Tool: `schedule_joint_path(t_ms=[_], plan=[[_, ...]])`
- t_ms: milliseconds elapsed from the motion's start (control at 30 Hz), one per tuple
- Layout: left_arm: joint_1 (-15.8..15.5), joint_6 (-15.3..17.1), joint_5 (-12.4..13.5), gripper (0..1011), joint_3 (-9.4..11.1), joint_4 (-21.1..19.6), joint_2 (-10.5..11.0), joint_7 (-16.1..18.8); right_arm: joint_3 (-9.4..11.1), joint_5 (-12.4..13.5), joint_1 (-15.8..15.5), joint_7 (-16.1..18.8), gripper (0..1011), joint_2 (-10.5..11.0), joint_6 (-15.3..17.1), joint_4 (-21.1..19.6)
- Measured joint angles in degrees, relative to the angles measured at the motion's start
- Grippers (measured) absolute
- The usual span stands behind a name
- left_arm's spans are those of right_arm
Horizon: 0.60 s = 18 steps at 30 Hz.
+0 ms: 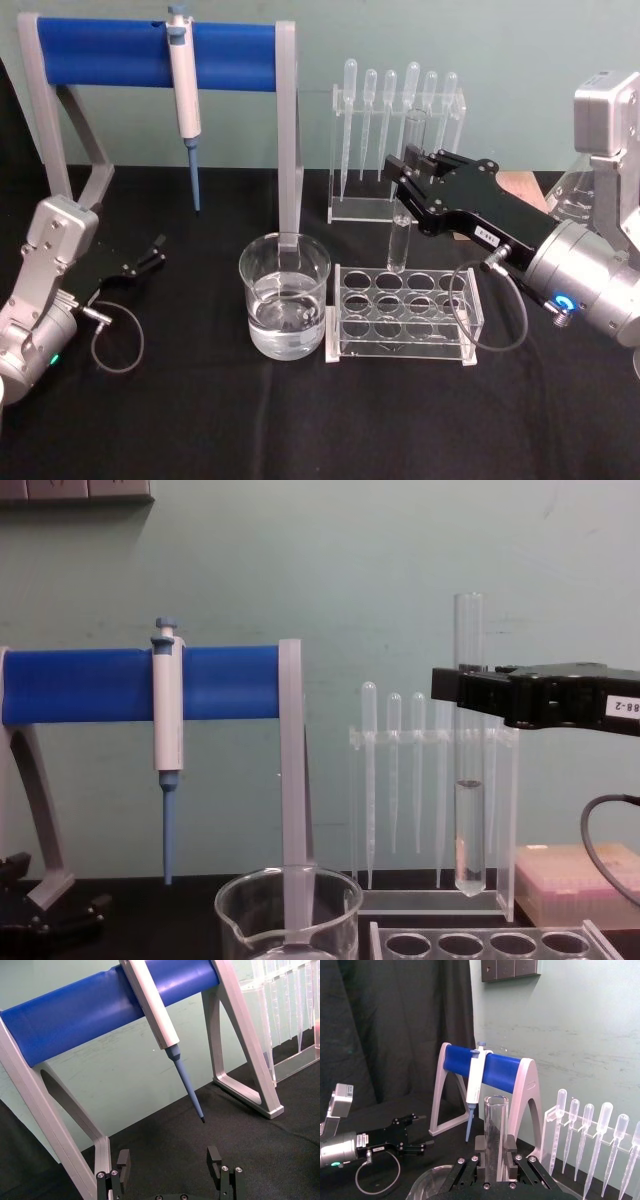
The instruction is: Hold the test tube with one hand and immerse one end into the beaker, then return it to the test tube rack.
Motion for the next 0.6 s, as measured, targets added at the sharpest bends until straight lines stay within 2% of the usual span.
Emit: schedule_joint_path(t_ms=[600], plan=[[0.0, 0.0, 0.0, 1000, 0.0, 0.0, 0.0, 0.0, 0.0, 0.0, 0.0, 0.0, 227, 0.0, 0.0, 0.0]])
